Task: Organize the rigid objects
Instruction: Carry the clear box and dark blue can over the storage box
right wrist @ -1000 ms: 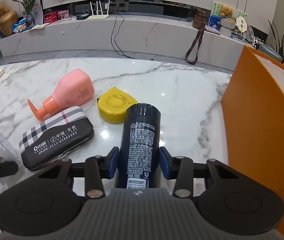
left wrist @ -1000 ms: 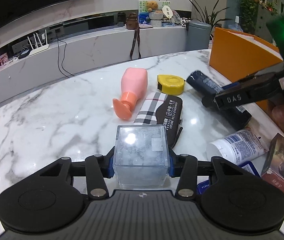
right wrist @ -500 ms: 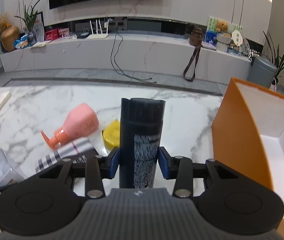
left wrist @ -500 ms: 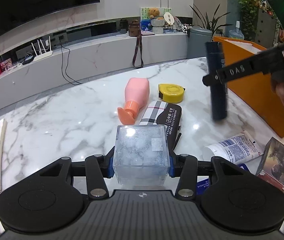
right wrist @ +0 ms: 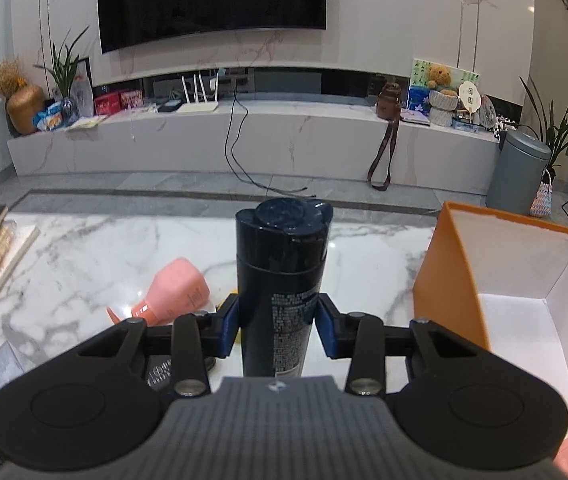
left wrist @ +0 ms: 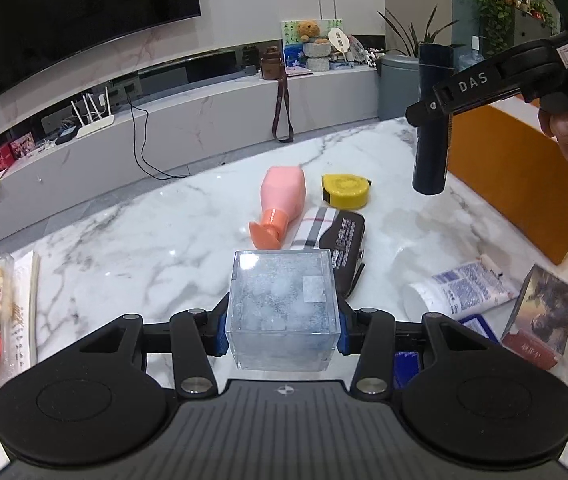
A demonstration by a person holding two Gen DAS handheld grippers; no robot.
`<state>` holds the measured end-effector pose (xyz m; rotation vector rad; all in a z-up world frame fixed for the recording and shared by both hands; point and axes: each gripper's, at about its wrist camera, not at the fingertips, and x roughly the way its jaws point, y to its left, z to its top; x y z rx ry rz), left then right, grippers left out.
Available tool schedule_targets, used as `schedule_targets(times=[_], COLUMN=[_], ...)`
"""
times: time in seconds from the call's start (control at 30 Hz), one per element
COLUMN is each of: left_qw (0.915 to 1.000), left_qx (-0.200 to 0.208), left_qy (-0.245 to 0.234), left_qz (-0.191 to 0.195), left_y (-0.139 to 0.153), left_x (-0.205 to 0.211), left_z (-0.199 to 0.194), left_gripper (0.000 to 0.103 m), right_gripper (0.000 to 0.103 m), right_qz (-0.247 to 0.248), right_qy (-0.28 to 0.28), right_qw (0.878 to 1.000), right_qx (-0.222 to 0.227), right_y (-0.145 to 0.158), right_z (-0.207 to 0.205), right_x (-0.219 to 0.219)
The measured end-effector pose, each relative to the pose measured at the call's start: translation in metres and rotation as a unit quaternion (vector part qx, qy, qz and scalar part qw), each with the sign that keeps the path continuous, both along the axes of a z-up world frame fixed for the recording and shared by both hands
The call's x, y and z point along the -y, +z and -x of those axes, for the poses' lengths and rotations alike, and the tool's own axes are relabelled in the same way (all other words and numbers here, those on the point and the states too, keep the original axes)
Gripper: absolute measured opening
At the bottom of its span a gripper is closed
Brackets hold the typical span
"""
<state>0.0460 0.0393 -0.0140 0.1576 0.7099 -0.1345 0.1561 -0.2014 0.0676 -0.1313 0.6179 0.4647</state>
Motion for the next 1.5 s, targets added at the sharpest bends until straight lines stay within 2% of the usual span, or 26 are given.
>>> schedule_targets(times=[0.13, 0.4, 0.73, 0.83, 0.93, 1.23, 1.5], left_qw=[1.0, 0.9995, 0.9971, 0.996, 0.9953, 0.9875, 0.98], left_qx=[0.002, 0.021, 0.03, 0.033, 0.032, 0.038, 0.032], left_qy=[0.0, -0.018, -0.058, -0.075, -0.09, -0.152, -0.193], left_qz=[0.004, -0.015, -0.04, -0.035, -0.015, -0.019, -0.033], left_y=[0.012, 0.042, 0.065, 0.072, 0.077, 0.082, 0.078], left_x=[0.001, 0.02, 0.071, 0.092, 0.111, 0.179, 0.229], left_z=[0.0, -0.004, -0.013, -0.019, -0.027, -0.047, -0.068], left_gripper=[0.053, 0.053, 0.053, 0.053, 0.053, 0.053, 0.053], right_gripper=[0.042, 0.042, 0.042, 0.042, 0.042, 0.042, 0.042], right_qz=[-0.021, -0.053, -0.086, -0.083, -0.082, -0.086, -0.066], right_qy=[-0.007, -0.018, -0.014, -0.012, -0.022, -0.065, -0.079], right_qw=[1.0, 0.998, 0.995, 0.995, 0.995, 0.993, 0.995], right_qx=[0.009, 0.022, 0.045, 0.052, 0.054, 0.042, -0.011], right_y=[0.012, 0.03, 0.056, 0.061, 0.063, 0.066, 0.058], right_z=[0.001, 0.001, 0.006, 0.007, 0.007, -0.004, -0.023], right_x=[0.011, 0.037, 0.072, 0.085, 0.102, 0.162, 0.206])
